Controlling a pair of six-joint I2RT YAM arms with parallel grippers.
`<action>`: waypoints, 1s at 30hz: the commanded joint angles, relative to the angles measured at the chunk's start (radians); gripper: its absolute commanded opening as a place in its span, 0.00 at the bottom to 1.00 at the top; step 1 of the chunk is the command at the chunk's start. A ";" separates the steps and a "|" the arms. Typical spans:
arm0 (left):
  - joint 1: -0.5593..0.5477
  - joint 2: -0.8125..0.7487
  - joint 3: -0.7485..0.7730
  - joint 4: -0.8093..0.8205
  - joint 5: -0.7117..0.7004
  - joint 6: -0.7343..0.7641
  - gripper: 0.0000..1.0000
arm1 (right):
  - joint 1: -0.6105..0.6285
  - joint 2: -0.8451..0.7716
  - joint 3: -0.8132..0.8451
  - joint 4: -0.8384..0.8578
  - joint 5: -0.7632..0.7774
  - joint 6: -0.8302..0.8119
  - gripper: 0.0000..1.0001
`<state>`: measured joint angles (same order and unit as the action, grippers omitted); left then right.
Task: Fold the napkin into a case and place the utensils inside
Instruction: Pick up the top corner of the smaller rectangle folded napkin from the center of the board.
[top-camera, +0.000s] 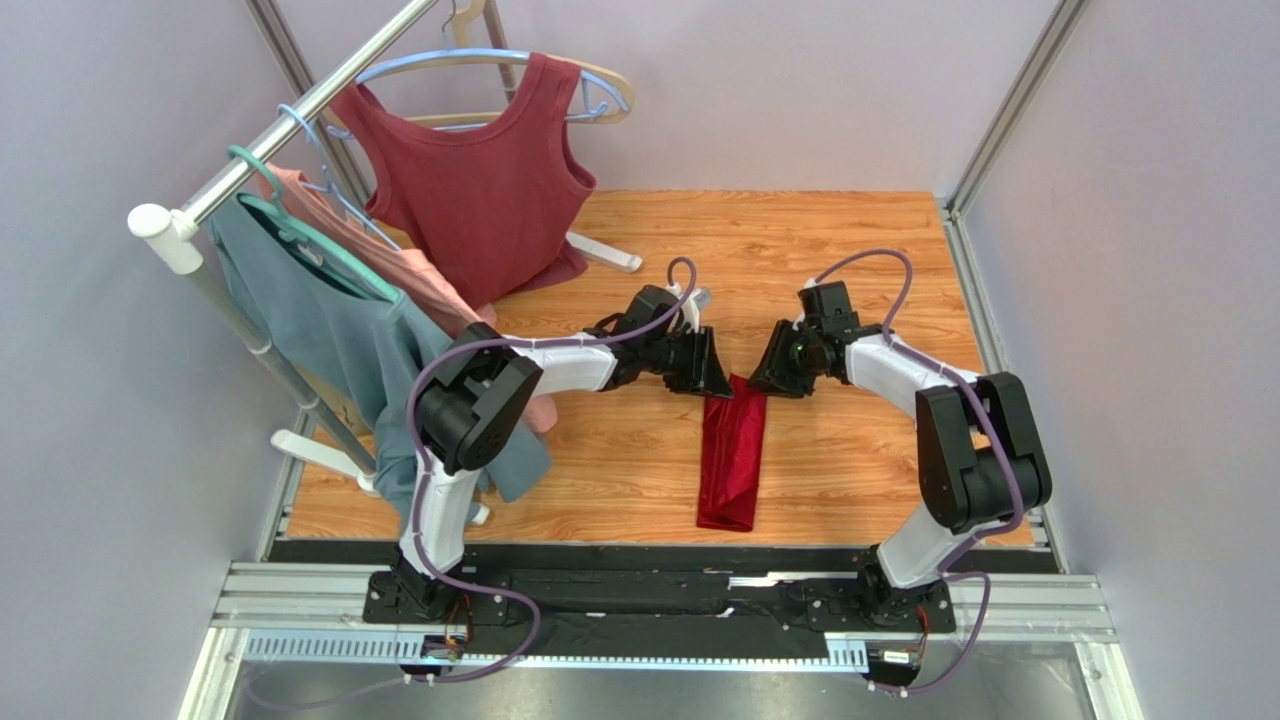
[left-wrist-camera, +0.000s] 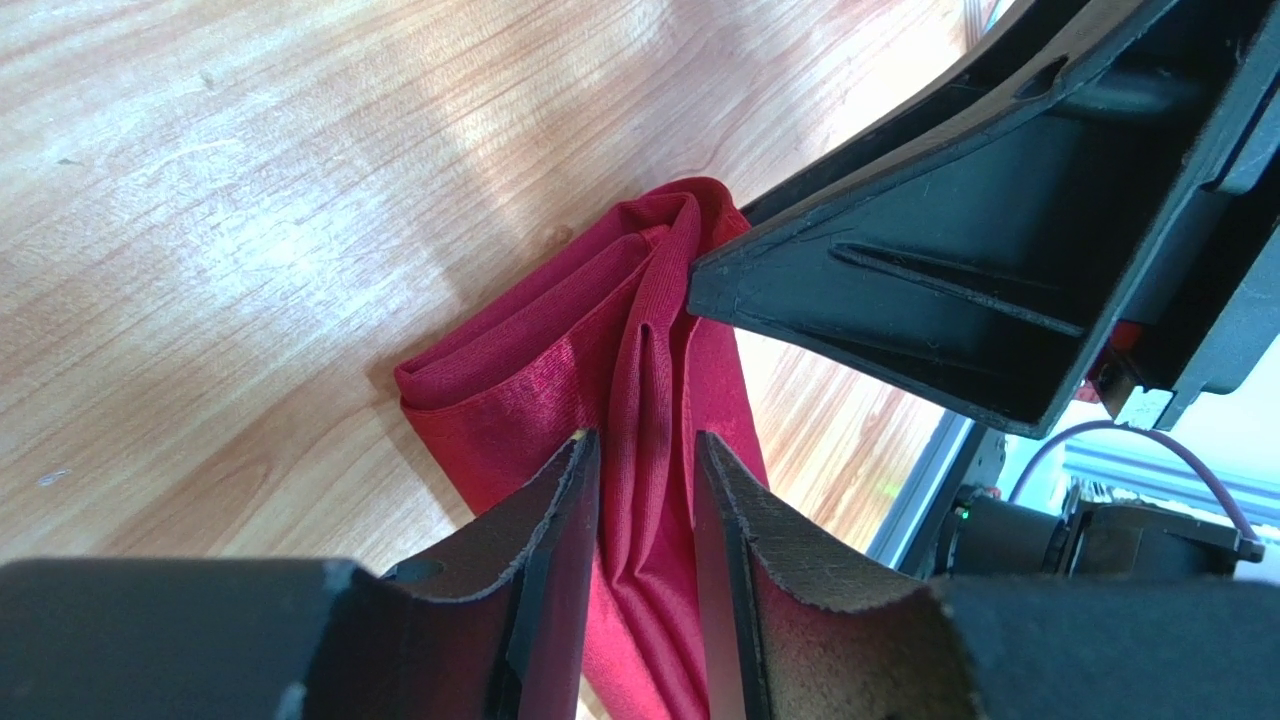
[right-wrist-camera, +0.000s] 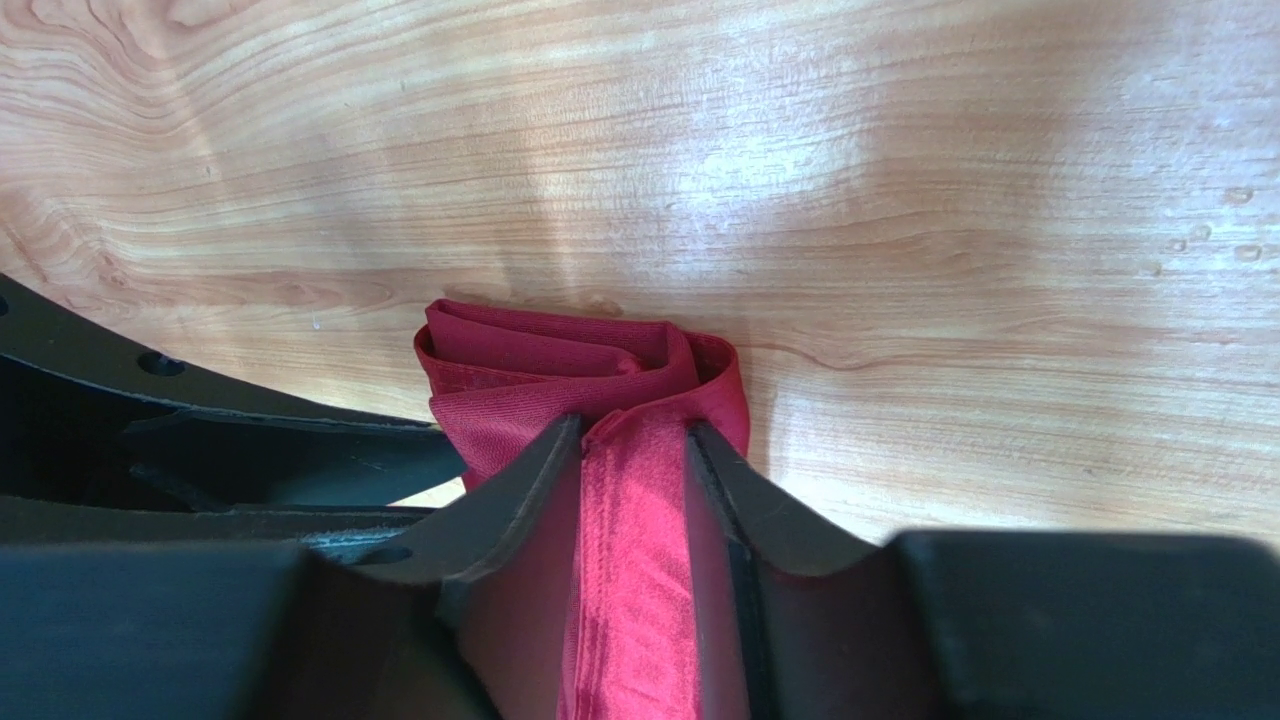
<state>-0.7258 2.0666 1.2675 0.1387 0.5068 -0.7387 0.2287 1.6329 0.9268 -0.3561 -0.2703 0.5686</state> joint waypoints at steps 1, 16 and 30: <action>0.003 0.018 0.052 0.024 0.022 -0.002 0.34 | 0.008 0.013 0.035 0.013 0.000 -0.006 0.30; 0.003 0.024 0.059 0.006 0.019 0.009 0.34 | 0.021 -0.019 0.044 0.015 -0.016 -0.032 0.00; 0.005 0.041 0.076 -0.014 0.010 0.021 0.08 | 0.052 -0.061 0.021 0.037 -0.121 -0.021 0.00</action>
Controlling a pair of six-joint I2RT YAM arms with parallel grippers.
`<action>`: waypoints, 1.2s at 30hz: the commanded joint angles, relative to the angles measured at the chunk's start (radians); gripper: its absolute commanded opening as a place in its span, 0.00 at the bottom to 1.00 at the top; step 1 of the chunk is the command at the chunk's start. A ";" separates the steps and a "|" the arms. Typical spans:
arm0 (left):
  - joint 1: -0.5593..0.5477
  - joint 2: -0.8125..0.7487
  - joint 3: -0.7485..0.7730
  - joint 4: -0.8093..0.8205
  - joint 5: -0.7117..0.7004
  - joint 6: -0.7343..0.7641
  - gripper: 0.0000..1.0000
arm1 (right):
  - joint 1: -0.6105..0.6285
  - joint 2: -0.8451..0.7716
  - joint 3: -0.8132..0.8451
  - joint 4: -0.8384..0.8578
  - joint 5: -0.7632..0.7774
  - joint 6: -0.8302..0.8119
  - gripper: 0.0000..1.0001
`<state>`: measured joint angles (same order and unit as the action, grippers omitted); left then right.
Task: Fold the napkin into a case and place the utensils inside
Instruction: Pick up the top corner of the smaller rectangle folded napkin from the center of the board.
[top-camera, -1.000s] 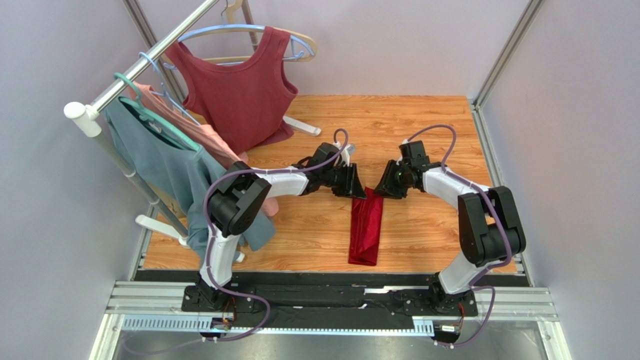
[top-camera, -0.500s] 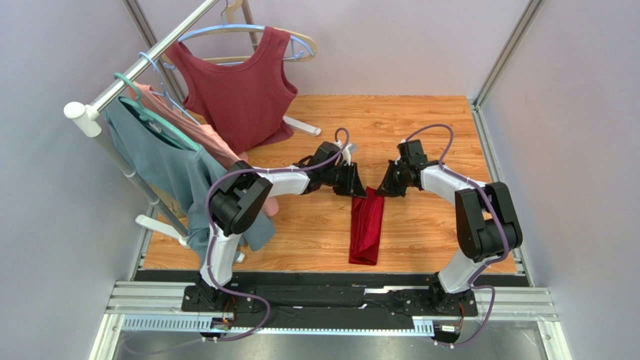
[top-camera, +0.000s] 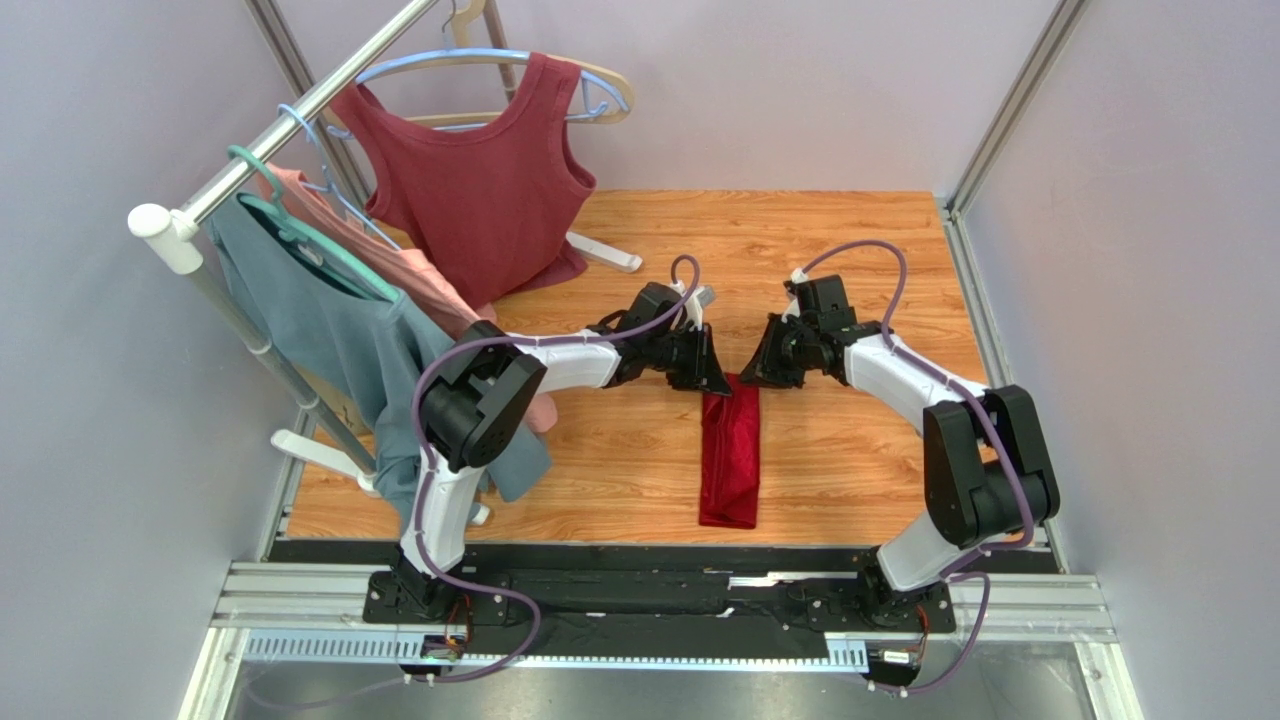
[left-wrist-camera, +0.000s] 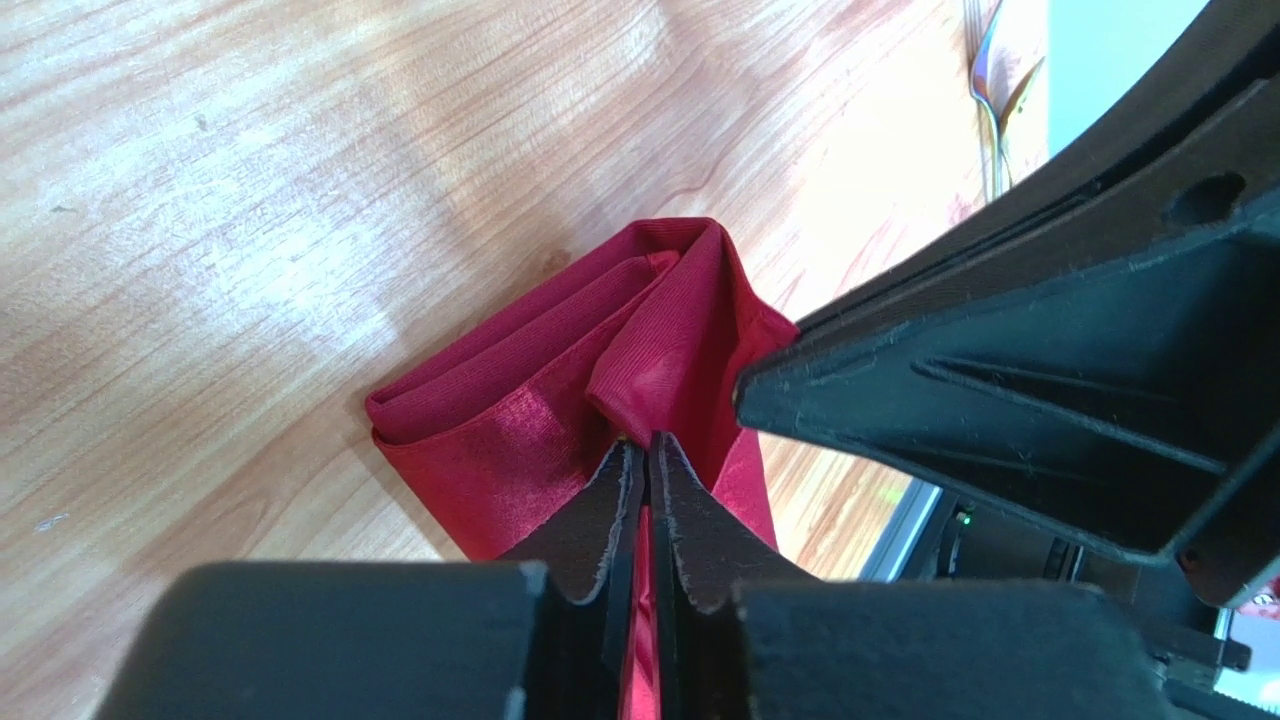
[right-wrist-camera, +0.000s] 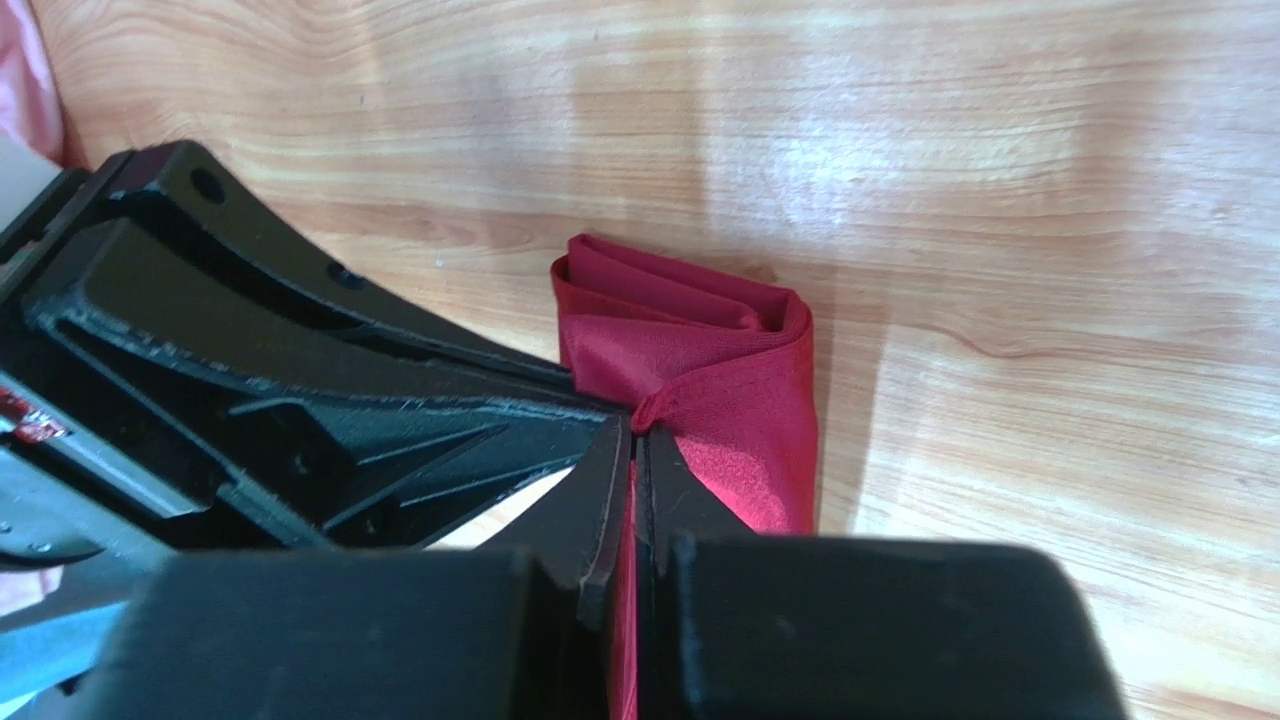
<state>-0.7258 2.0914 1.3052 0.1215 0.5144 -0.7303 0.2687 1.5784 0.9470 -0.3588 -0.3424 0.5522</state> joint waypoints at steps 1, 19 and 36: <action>0.003 0.018 0.036 0.018 0.007 0.009 0.08 | 0.015 0.000 0.004 0.046 -0.052 -0.005 0.00; 0.006 -0.034 -0.049 0.133 0.087 0.026 0.52 | 0.015 0.072 0.021 0.078 -0.104 0.020 0.00; 0.005 -0.013 -0.024 0.104 0.073 0.028 0.57 | 0.015 0.121 -0.004 0.147 -0.242 0.107 0.00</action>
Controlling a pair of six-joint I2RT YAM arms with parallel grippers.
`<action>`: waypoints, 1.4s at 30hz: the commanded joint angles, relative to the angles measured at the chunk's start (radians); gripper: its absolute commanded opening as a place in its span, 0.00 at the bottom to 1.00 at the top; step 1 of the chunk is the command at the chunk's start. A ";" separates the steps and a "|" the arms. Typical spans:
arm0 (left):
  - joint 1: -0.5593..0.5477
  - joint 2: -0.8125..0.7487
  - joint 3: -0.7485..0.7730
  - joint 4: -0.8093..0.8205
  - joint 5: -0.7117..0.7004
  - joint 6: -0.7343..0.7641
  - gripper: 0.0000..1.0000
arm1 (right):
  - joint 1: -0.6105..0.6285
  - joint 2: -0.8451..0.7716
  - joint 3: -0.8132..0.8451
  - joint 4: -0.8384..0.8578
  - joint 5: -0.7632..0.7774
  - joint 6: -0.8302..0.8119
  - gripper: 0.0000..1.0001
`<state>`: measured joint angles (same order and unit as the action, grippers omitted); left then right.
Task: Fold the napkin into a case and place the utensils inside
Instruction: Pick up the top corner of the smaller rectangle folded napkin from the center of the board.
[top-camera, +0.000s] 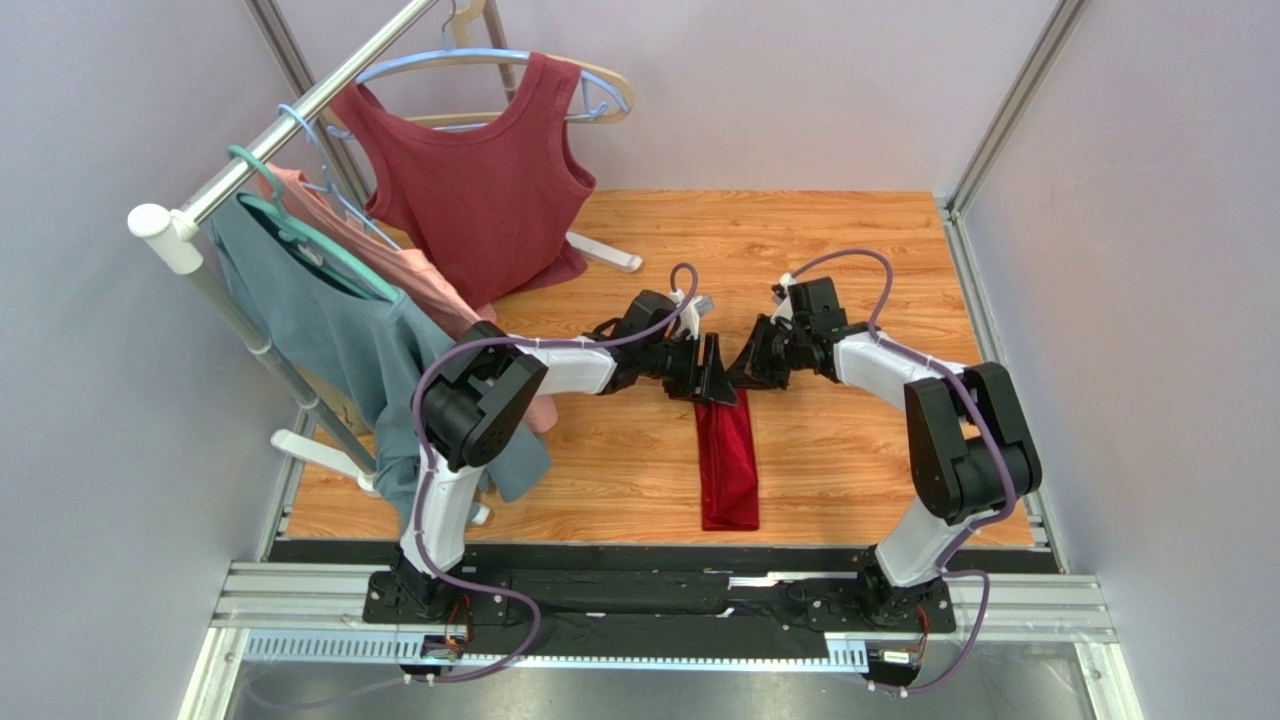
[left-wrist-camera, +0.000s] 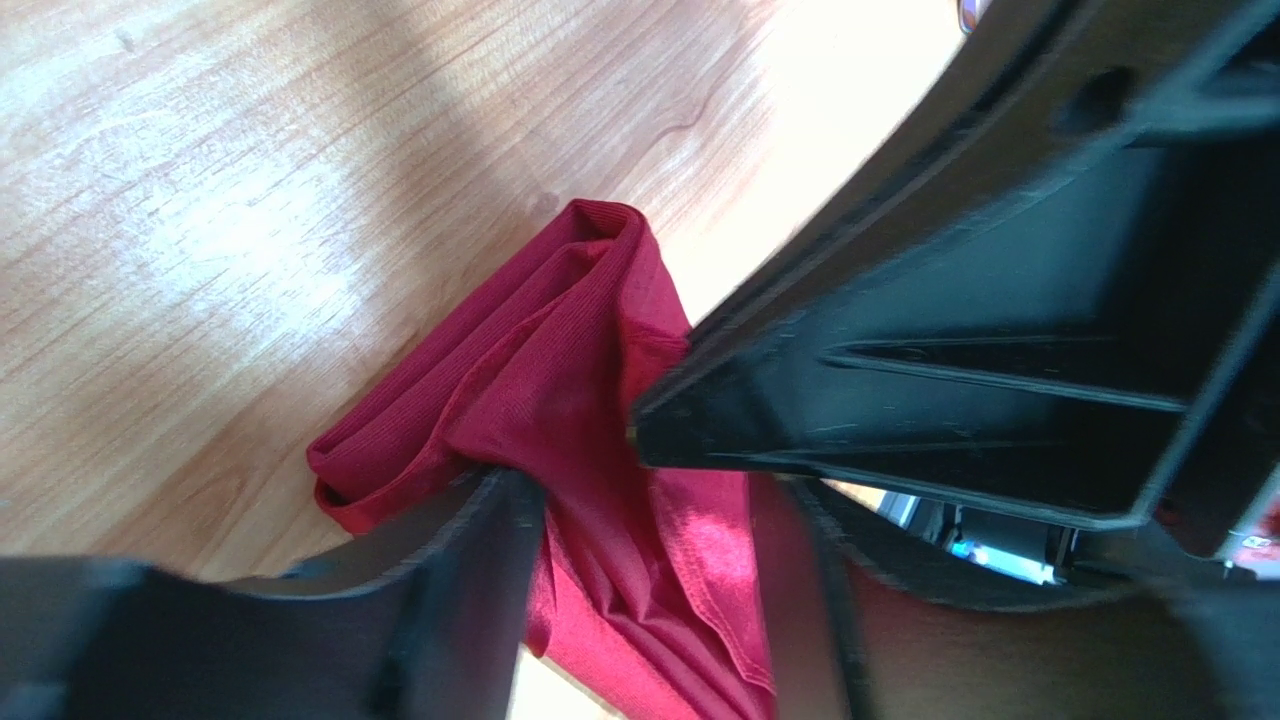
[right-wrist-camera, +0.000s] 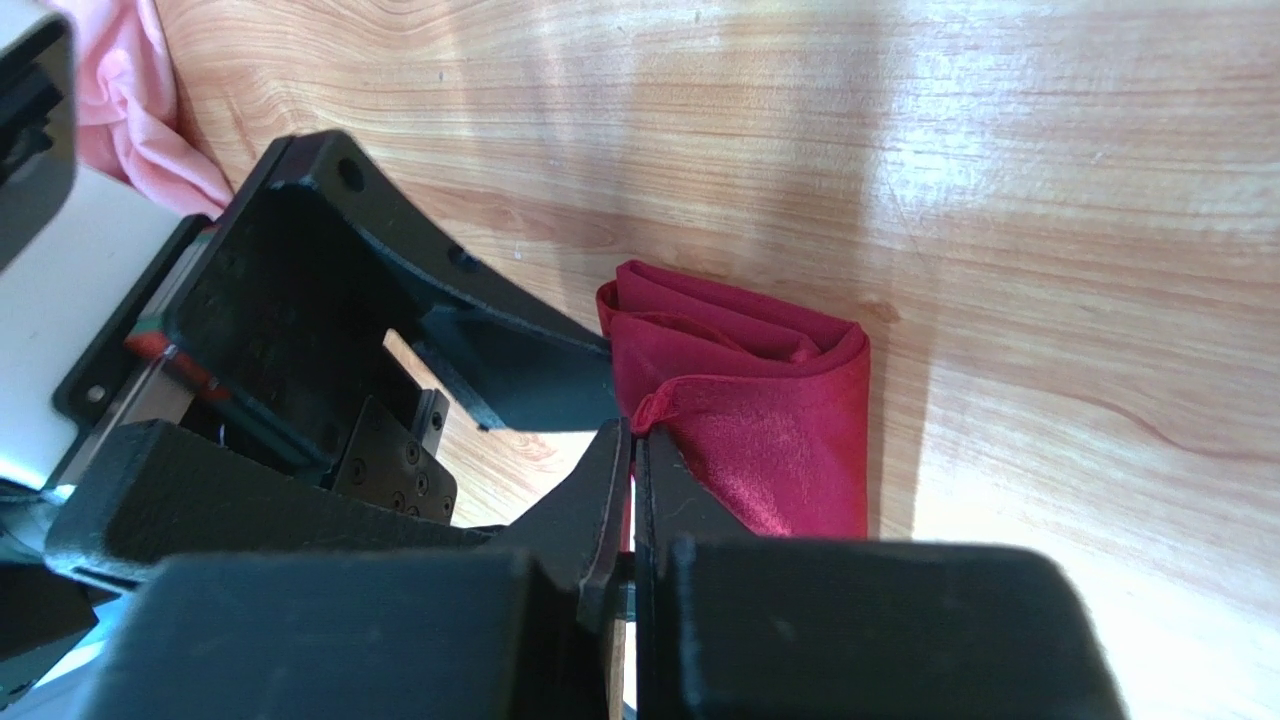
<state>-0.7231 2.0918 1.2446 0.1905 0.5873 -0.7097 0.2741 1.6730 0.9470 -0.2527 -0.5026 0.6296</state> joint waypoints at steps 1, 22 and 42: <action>0.001 -0.015 0.038 0.036 0.000 0.009 0.55 | 0.013 0.040 -0.002 0.046 -0.094 0.030 0.00; 0.005 -0.038 0.059 -0.060 -0.020 -0.053 0.00 | -0.023 -0.177 -0.055 -0.079 0.080 -0.146 0.51; 0.005 -0.067 0.127 -0.345 -0.090 -0.300 0.00 | 0.390 -0.380 -0.308 0.228 0.666 -0.312 0.47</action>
<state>-0.7193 2.0872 1.3392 -0.1074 0.4950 -0.9581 0.6239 1.2140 0.5781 -0.0967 0.0376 0.3729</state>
